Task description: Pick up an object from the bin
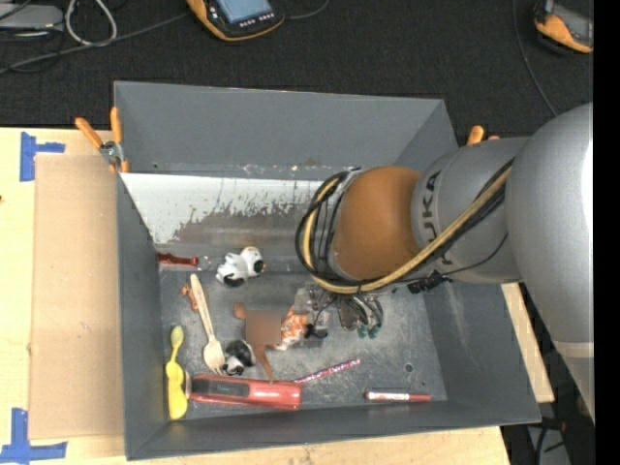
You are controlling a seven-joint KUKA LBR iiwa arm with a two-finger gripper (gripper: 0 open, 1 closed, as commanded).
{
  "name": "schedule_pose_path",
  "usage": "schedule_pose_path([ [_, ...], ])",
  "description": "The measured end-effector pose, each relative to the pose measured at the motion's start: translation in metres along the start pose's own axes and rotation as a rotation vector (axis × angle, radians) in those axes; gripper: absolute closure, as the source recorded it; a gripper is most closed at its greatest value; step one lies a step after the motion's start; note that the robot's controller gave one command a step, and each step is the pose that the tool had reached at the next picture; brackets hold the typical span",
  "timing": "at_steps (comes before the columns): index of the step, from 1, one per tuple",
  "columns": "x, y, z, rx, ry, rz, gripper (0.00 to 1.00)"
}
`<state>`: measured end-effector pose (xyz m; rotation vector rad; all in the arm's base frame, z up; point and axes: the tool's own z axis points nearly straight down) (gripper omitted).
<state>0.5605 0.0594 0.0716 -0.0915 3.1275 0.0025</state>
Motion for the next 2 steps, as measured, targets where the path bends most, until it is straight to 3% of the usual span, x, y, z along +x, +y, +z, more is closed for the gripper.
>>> schedule_pose_path([
  [1,-0.001,-0.008,-0.07,0.0,0.007,-0.001,1.0],
  [2,0.0,0.002,-0.132,-0.002,0.007,-0.02,1.0],
])
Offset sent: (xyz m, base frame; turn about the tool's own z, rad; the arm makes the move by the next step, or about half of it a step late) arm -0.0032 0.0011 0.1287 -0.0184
